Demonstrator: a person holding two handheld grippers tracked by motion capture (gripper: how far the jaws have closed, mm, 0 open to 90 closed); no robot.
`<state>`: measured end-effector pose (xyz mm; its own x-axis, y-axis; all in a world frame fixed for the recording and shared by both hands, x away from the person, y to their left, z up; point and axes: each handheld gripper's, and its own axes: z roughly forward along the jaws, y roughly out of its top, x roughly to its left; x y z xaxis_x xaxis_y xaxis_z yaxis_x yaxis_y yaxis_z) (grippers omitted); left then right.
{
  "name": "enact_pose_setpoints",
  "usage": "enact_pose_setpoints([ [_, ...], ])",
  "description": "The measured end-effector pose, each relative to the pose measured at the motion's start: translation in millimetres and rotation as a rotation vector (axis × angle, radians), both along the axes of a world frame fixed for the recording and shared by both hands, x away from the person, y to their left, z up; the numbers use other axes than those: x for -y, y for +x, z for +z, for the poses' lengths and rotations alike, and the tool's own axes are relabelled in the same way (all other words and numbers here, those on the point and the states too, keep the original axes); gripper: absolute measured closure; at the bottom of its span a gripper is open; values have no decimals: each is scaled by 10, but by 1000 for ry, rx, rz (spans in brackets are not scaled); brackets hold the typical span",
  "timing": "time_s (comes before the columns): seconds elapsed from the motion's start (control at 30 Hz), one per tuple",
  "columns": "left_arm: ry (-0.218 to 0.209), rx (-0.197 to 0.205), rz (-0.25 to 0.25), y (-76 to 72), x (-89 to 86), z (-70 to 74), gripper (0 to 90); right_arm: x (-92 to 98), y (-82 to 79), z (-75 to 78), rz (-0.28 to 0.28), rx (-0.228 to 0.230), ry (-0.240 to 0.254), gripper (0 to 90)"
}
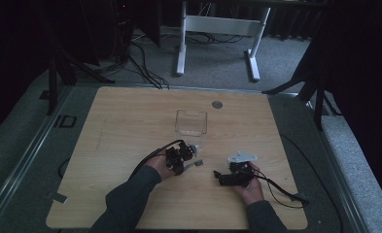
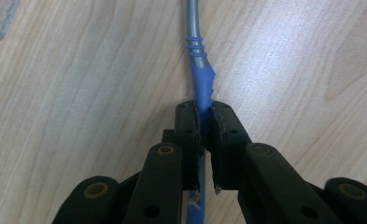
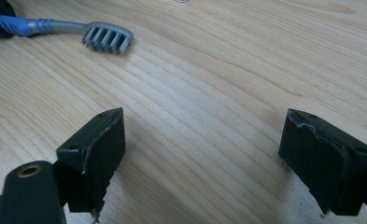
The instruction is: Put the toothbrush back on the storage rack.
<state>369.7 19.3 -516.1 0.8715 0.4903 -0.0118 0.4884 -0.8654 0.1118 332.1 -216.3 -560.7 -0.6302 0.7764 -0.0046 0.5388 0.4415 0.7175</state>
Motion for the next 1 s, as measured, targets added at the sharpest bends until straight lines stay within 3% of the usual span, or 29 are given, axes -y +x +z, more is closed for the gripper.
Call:
enact_pose_setpoints([
  [0.4, -55, 16, 24, -1, -63, 112, 827, 0, 1, 0, 1, 1, 0, 141],
  [0.67, -117, 59, 59, 16, -124, 225, 827, 0, 1, 0, 0, 0, 0, 141],
  [1.0, -171, 83, 83, 31, -183, 319, 827, 1, 2, 0, 1, 2, -1, 141],
])
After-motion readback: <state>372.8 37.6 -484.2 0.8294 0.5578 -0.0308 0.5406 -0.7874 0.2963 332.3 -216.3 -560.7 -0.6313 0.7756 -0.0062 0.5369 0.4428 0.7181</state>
